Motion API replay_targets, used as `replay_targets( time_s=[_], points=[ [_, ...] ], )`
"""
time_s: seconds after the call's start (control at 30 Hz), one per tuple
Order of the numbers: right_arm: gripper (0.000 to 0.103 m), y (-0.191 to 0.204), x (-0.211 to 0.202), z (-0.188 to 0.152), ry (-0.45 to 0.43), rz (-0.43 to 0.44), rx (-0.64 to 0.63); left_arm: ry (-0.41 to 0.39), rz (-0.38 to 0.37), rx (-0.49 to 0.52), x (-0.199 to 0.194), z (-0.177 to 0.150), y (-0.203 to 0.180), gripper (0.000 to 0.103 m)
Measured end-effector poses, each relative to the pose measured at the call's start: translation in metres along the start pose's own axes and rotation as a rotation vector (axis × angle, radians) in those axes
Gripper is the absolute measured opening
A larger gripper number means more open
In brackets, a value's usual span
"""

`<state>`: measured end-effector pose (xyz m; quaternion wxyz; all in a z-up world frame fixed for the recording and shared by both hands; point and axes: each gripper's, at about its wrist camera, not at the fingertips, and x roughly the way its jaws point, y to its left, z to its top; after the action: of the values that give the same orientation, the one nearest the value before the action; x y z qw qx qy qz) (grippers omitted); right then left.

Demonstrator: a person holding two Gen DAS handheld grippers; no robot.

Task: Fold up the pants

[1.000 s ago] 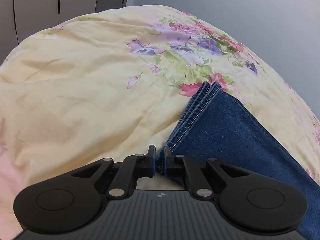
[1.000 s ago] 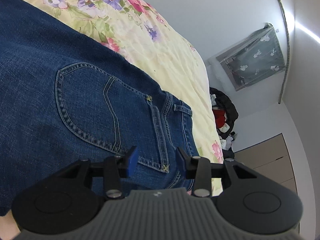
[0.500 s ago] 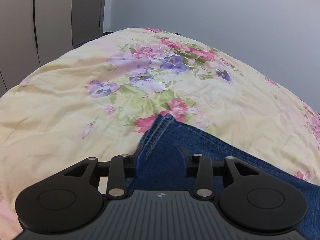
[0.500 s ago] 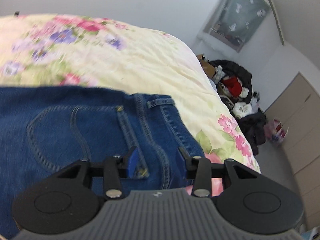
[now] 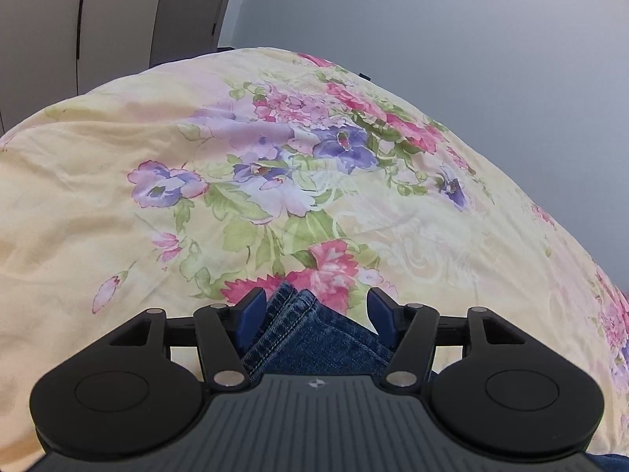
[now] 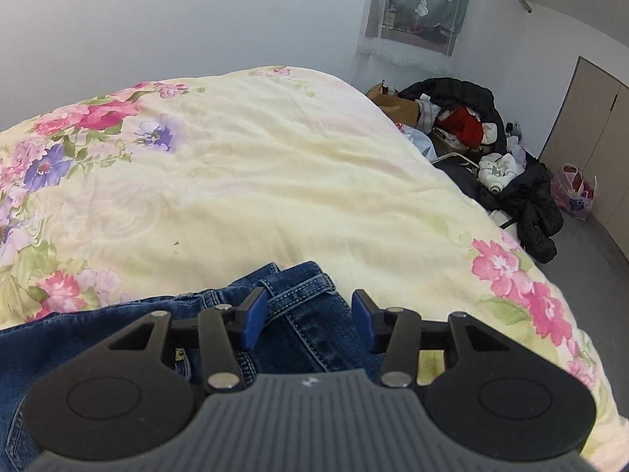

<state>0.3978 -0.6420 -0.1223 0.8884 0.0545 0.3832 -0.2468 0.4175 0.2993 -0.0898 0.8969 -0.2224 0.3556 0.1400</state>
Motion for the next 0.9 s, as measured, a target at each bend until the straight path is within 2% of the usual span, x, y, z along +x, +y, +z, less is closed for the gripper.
replay_targets(
  time_s=[0.1, 0.17, 0.23, 0.27, 0.3, 0.33, 0.4, 0.43, 0.53, 0.63, 0.73, 0.83, 0.9],
  points=[
    [0.044, 0.002, 0.007, -0.004, 0.001, -0.008, 0.017, 0.032, -0.016, 0.007, 0.011, 0.001, 0.0, 0.066],
    [0.044, 0.003, 0.009, -0.006, 0.004, -0.014, 0.026, 0.039, 0.015, 0.038, 0.018, 0.0, -0.004, 0.059],
    [0.044, 0.005, 0.008, -0.007, 0.002, -0.026, 0.012, 0.055, 0.028, 0.085, 0.024, -0.002, -0.009, 0.043],
    [0.044, 0.006, 0.007, -0.006, 0.0, -0.032, 0.001, 0.054, 0.039, 0.107, 0.025, -0.003, -0.012, 0.04],
    [0.044, 0.006, 0.005, -0.006, -0.001, -0.041, -0.012, 0.055, 0.053, 0.133, 0.026, -0.004, -0.015, 0.032],
    [0.044, 0.007, 0.003, -0.006, -0.002, -0.051, -0.024, 0.064, 0.081, 0.169, 0.028, -0.006, -0.019, 0.021],
    [0.044, 0.008, -0.001, -0.006, -0.007, -0.07, -0.05, 0.056, 0.085, 0.218, 0.025, -0.008, -0.022, 0.017],
    [0.044, 0.009, -0.002, -0.006, -0.01, -0.081, -0.059, 0.052, 0.066, 0.221, 0.022, -0.008, -0.021, 0.008],
    [0.044, 0.01, -0.004, -0.006, -0.011, -0.098, -0.077, 0.059, 0.011, 0.174, 0.017, -0.001, -0.012, 0.011],
    [0.044, 0.013, -0.005, -0.009, -0.015, -0.106, -0.093, 0.103, -0.026, 0.078, 0.023, 0.006, 0.001, 0.014],
    [0.044, 0.017, -0.005, -0.012, -0.009, -0.111, -0.107, 0.138, -0.059, 0.06, 0.031, 0.007, 0.004, 0.021],
    [0.044, 0.021, -0.006, -0.014, -0.01, -0.122, -0.138, 0.175, -0.078, 0.057, 0.034, 0.009, 0.007, 0.022],
    [0.044, 0.021, -0.006, -0.014, -0.01, -0.131, -0.148, 0.235, -0.079, 0.028, 0.038, 0.012, 0.012, 0.022]
  ],
)
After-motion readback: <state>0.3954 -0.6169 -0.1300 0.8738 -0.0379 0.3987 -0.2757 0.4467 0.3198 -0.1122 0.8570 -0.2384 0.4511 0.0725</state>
